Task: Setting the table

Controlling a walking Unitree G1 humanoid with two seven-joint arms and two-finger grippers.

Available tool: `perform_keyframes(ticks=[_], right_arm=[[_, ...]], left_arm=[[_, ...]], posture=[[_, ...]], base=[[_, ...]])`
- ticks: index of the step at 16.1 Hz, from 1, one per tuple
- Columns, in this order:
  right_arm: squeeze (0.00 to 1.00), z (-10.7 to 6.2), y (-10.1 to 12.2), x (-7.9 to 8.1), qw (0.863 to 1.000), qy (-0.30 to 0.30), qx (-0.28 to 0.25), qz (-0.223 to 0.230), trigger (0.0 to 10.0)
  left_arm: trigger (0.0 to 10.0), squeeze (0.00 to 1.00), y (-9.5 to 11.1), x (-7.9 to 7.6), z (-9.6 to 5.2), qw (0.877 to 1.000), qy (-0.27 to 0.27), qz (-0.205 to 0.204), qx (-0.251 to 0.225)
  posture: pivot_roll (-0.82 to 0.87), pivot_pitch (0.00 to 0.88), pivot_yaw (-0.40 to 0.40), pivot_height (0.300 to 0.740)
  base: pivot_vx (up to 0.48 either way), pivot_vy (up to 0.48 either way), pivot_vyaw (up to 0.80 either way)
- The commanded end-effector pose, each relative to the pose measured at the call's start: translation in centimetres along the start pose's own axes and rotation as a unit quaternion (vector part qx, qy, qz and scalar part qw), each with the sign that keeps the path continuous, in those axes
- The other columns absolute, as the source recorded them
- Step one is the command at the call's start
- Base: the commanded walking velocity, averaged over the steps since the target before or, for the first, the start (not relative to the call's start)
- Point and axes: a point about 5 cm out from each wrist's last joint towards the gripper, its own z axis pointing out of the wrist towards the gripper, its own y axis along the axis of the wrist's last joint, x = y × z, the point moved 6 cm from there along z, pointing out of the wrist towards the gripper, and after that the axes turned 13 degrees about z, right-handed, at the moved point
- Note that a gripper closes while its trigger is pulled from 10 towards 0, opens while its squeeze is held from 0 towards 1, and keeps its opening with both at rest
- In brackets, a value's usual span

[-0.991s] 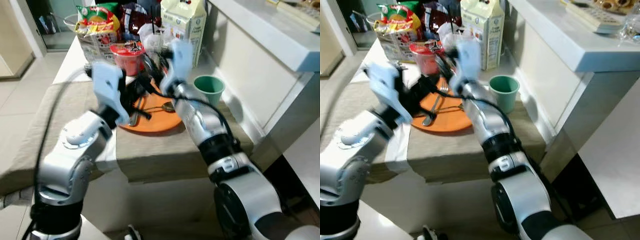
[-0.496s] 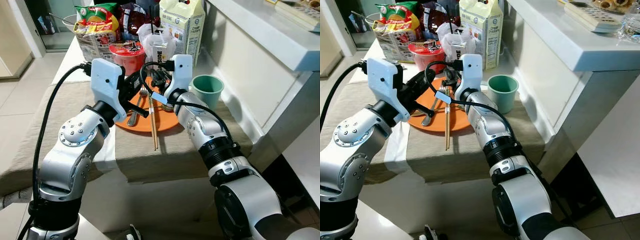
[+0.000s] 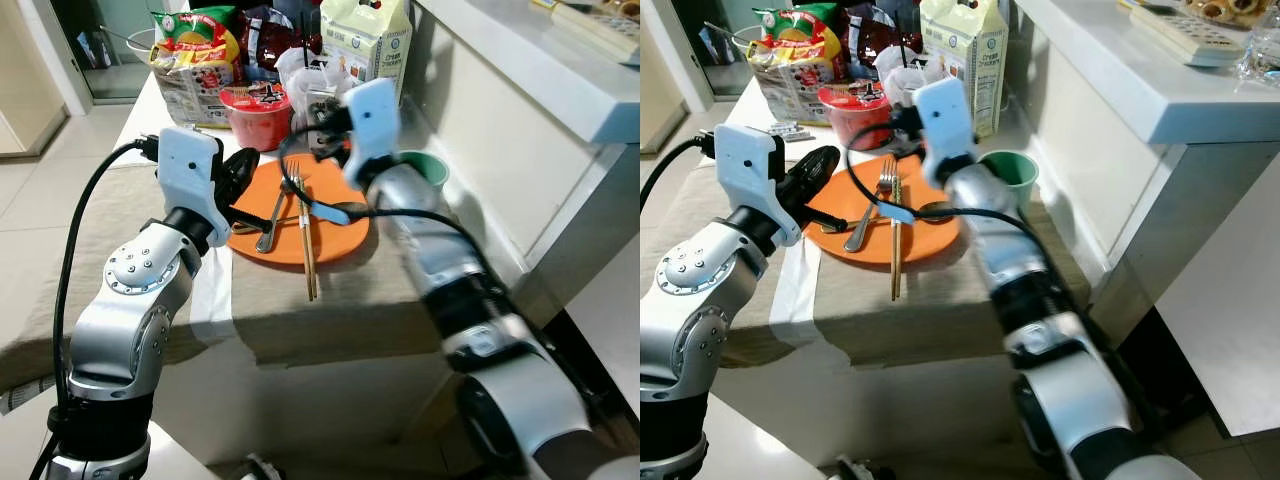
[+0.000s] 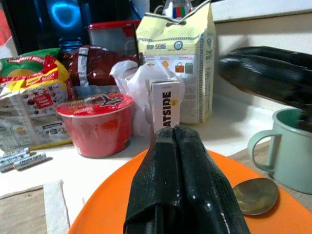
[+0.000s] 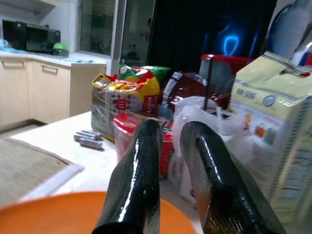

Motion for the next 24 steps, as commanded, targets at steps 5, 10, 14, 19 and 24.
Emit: perform_keyframes(ticks=[5,10,14,19,24], right_arm=[[0.00,-4.6,-1.9,-2.8,0.998,0.029,0.042,-0.032,10.0],[1.00,-8.9,-3.8,-3.3,0.998,0.000,0.052,-0.030,10.0],[1.00,-10.4,-5.6,-1.8,0.997,0.020,0.078,-0.018,10.0],[1.00,-10.4,-5.5,-2.0,0.997,0.007,0.077,-0.019,10.0],[1.00,-10.1,-6.0,-1.2,0.996,0.017,0.082,-0.020,10.0]], left_arm=[[10.0,0.00,-2.8,2.2,-0.6,0.998,0.047,-0.010,0.047],[10.0,0.53,-3.7,2.3,-1.0,0.996,0.059,-0.019,0.060],[10.0,0.53,-4.1,1.8,-1.1,0.996,0.052,-0.030,0.065],[10.0,1.00,-3.9,1.4,-1.1,0.996,0.047,-0.038,0.061],[10.0,1.00,-4.2,1.4,-1.5,0.996,0.047,-0.036,0.069]], posture=[[-0.03,0.000,0.021,0.740],[-0.05,0.001,0.034,0.740],[-0.05,0.007,0.032,0.740],[-0.05,0.013,0.029,0.740],[-0.03,0.018,0.028,0.740]], base=[[0.000,0.000,0.00],[0.000,0.000,0.00],[0.000,0.000,0.00],[0.000,0.000,0.00],[0.000,0.000,0.00]])
